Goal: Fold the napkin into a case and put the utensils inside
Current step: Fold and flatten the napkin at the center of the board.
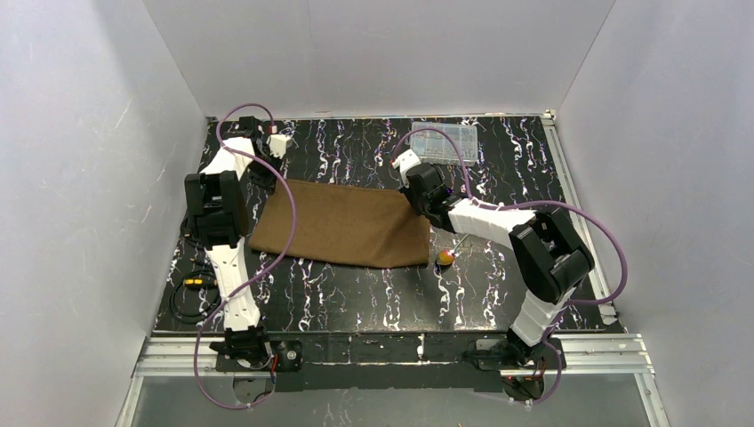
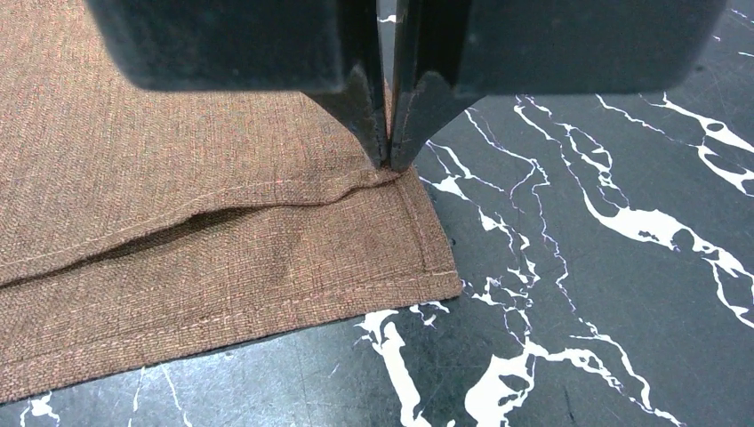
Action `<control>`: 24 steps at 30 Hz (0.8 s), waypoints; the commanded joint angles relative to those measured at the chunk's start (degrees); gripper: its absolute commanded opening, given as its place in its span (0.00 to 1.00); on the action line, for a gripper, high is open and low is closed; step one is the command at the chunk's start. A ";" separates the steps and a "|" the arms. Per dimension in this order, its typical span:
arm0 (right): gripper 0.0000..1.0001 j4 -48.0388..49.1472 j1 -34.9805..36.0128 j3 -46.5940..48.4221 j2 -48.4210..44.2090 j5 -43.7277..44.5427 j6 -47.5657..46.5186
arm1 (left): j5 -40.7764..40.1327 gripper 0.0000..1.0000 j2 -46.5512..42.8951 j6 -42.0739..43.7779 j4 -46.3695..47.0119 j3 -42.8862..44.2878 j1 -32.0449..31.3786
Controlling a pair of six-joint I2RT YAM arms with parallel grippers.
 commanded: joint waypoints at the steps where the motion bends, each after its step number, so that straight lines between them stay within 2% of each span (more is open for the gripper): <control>1: 0.01 1.68 0.13 1.18 -4.05 -0.40 0.42 | 0.15 0.00 -0.49 0.24 -1.15 0.21 -0.63; 15: 0.01 1.14 -0.50 2.93 -6.81 2.40 -1.59 | 1.54 0.00 -7.62 -1.70 0.99 1.26 -0.64; 24: 0.01 0.91 -0.67 4.61 -9.11 -0.04 -1.42 | 1.90 0.00 -9.25 -1.89 1.11 1.57 -0.51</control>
